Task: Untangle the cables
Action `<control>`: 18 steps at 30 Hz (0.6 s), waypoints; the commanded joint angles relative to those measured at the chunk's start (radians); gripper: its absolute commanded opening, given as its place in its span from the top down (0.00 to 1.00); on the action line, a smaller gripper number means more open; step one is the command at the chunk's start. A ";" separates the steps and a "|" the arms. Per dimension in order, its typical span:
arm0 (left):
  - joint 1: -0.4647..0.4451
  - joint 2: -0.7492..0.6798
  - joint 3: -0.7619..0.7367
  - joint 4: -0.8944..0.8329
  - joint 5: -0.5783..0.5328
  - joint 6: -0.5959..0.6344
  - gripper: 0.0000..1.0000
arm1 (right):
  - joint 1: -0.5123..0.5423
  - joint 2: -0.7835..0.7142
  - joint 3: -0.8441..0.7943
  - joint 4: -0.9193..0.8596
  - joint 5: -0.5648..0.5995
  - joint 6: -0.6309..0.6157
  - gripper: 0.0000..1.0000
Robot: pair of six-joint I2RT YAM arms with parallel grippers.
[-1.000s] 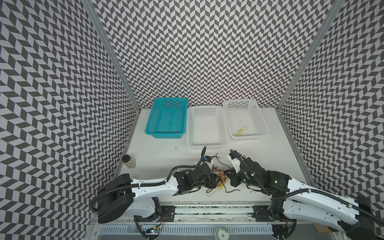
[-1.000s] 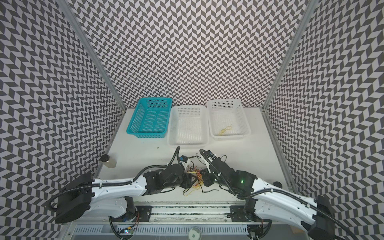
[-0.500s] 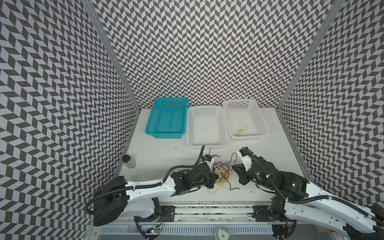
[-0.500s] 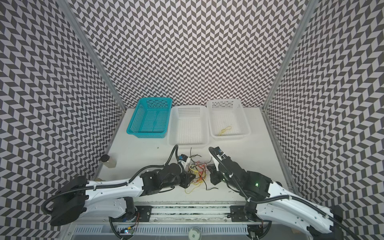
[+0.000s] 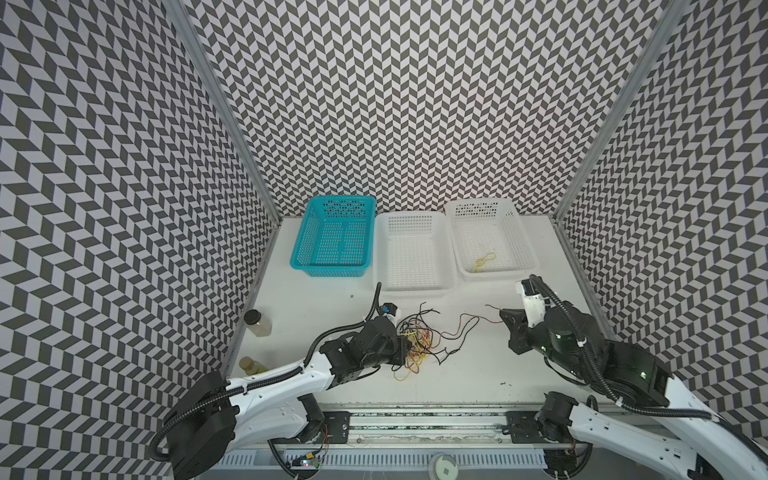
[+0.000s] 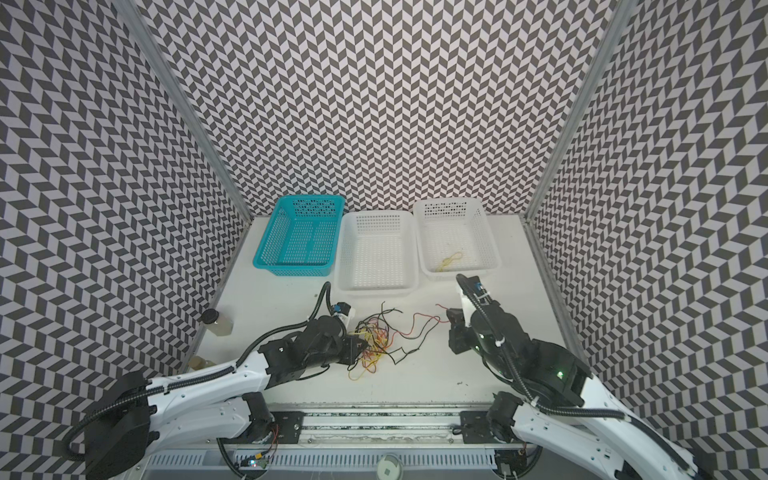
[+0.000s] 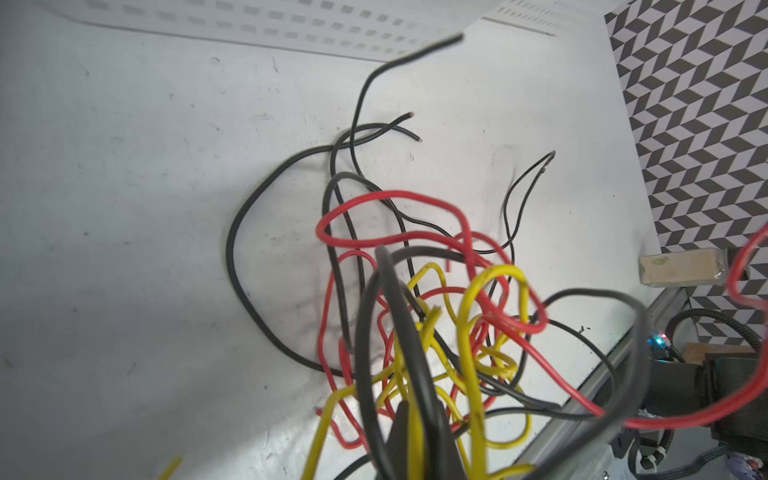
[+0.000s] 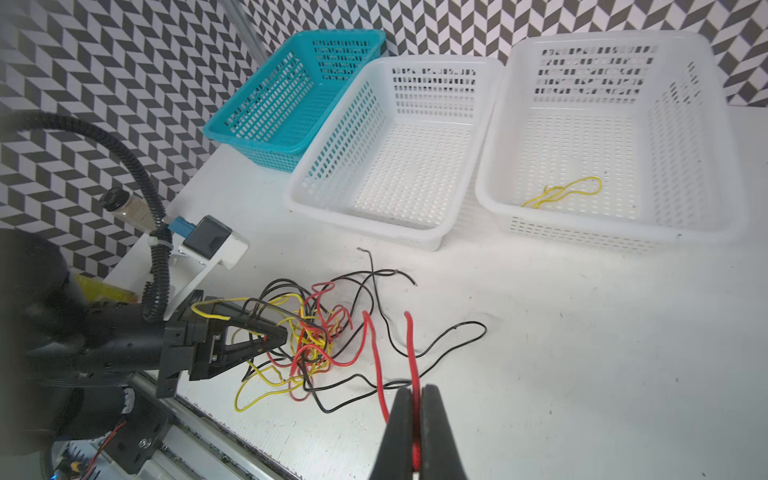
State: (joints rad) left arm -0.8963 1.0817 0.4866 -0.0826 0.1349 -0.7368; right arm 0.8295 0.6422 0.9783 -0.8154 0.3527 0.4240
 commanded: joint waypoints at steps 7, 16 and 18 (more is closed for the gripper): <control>0.020 0.030 0.001 -0.177 -0.032 0.022 1.00 | -0.072 -0.052 0.219 -0.149 0.125 -0.099 1.00; 0.043 0.077 0.003 -0.169 -0.025 0.015 1.00 | -0.072 -0.021 0.323 -0.191 0.042 -0.115 1.00; 0.043 0.067 0.001 -0.156 -0.009 0.010 1.00 | -0.073 -0.007 0.303 -0.179 -0.003 -0.118 1.00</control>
State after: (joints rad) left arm -0.8753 1.1355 0.5102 -0.0975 0.1757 -0.7307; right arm 0.7719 0.6365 1.2568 -1.0492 0.3214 0.3328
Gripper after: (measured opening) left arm 0.062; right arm 0.048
